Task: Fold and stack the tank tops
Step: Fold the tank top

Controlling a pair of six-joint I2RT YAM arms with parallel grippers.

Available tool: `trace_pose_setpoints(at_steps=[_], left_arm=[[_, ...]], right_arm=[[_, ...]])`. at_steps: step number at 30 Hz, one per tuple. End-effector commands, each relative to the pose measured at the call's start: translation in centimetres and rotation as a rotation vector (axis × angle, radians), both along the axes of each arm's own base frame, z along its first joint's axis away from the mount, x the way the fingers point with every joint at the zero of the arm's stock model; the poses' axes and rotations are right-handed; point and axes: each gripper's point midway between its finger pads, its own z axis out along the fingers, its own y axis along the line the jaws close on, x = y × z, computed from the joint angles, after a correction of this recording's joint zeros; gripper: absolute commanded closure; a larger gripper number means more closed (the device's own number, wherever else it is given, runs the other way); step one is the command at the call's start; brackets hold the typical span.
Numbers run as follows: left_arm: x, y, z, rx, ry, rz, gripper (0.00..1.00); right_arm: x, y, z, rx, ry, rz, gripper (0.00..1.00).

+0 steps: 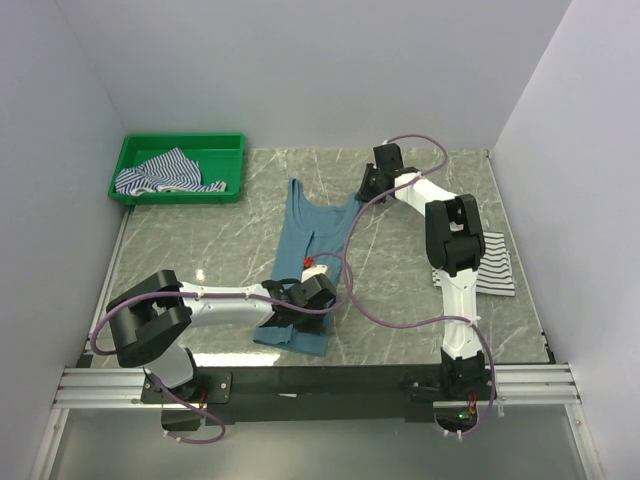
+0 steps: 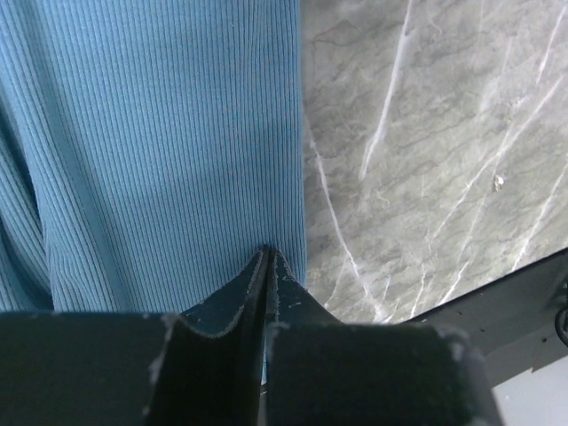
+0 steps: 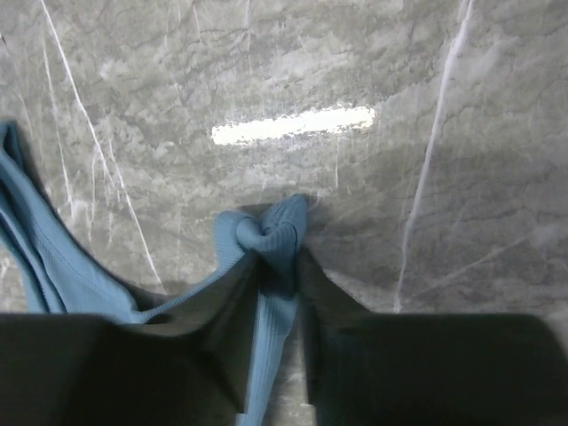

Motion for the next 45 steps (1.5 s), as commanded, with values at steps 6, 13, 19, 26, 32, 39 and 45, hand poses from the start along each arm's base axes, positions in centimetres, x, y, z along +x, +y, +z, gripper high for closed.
trace_pose_setpoints(at_steps=[6,13,19,26,32,39,45], left_arm=[[-3.2,3.0,-2.6,0.096,0.110,-0.087,0.93],[-4.0,2.4,-2.6,0.067,0.123,-0.130,0.94],[-4.1,2.0,-2.6,0.063,0.122,-0.147,0.94],[-3.9,1.6,-2.1,0.050,0.118,-0.139,0.92],[-3.1,-0.8,-1.6,0.009,0.111,-0.149,0.92],[-1.6,-4.6,0.4,-0.060,0.074,-0.177,0.90],[1.0,-5.9,1.0,-0.094,0.051,-0.154,0.86]], right_arm=[[1.8,0.1,3.5,0.003,-0.107,-0.016,0.92],[2.3,-0.5,7.2,-0.105,-0.203,-0.030,0.97],[2.7,0.6,6.0,-0.195,-0.188,-0.019,0.97],[2.6,0.2,3.5,-0.244,-0.128,-0.031,0.93],[3.2,-0.4,2.3,-0.298,-0.097,-0.032,0.91],[4.5,-1.2,1.6,-0.351,-0.075,-0.033,0.89],[6.0,-1.5,4.1,-0.352,-0.131,-0.019,0.81]])
